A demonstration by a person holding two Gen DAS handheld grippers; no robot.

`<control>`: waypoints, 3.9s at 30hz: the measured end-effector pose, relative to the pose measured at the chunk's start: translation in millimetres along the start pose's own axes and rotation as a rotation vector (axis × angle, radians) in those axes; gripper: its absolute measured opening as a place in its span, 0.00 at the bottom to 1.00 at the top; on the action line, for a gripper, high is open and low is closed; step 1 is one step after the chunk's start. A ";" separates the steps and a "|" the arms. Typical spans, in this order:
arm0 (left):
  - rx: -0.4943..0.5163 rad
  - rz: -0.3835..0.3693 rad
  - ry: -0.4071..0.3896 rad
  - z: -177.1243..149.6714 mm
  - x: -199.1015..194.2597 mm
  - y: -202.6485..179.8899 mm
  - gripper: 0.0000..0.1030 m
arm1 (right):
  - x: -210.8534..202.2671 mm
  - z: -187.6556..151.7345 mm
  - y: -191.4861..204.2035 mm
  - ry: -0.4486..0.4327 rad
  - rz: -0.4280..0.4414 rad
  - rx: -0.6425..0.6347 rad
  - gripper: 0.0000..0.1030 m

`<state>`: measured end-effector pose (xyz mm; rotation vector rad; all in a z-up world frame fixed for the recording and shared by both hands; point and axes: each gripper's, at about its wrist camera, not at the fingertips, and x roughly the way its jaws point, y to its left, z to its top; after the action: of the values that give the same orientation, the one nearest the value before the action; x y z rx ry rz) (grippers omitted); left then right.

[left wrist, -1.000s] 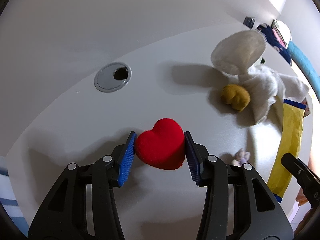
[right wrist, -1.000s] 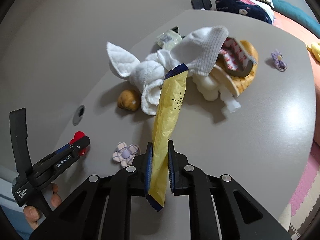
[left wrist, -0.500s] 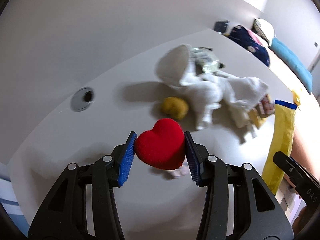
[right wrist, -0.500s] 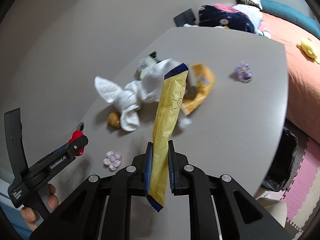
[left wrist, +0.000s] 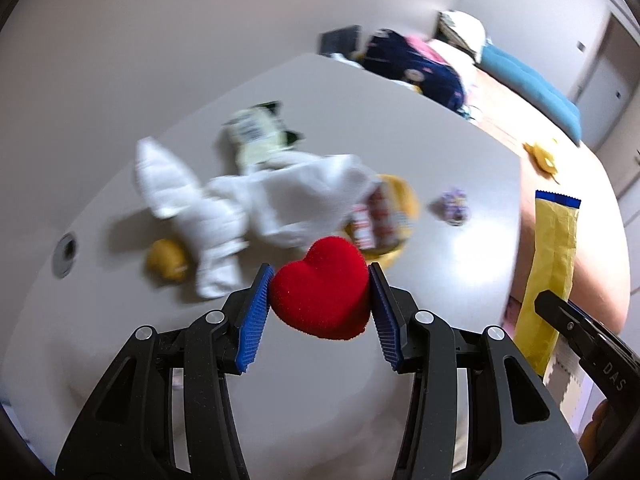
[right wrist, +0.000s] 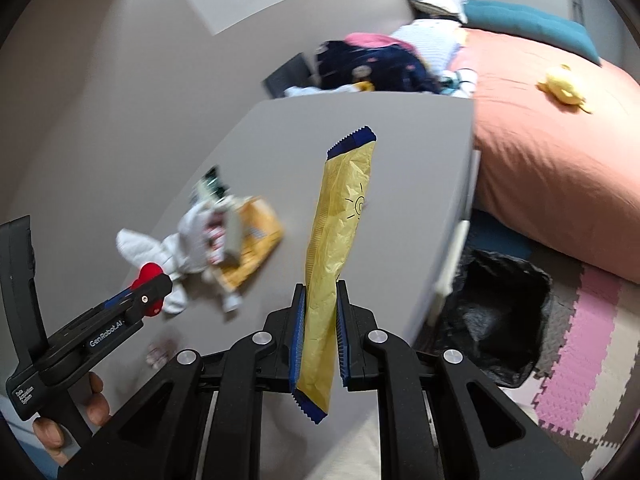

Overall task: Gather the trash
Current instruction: 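Carry the red heart and yellow wrapper with both grippers to the black bin, then open both grippers over the bin and return toward the table, then grasp the purple fabric flower with the right gripper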

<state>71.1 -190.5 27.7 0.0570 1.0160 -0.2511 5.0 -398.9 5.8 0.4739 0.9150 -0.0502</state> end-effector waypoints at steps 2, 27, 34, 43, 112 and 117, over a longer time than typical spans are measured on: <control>0.033 -0.021 0.008 6.8 7.9 -22.6 0.46 | -4.4 5.9 -19.9 -0.009 -0.023 0.025 0.15; 0.400 -0.197 0.104 26.0 63.8 -245.7 0.46 | -55.6 62.6 -234.1 -0.107 -0.278 0.308 0.15; 0.495 -0.203 0.177 7.6 90.9 -286.3 0.46 | -49.7 71.5 -272.0 -0.089 -0.315 0.338 0.15; 0.632 -0.180 0.239 -15.7 113.9 -319.1 0.95 | -32.3 85.8 -309.6 -0.043 -0.408 0.347 0.60; 0.089 0.075 0.107 -28.8 31.6 34.6 0.95 | 60.1 70.4 -27.5 0.066 -0.217 -0.111 0.60; 0.024 0.123 0.117 -37.7 32.5 69.7 0.95 | 80.2 69.4 -10.6 0.097 -0.208 -0.176 0.60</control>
<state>72.3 -122.7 -24.5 0.1566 1.1219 -0.1485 104.0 -424.7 -24.3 0.2184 1.0515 -0.1359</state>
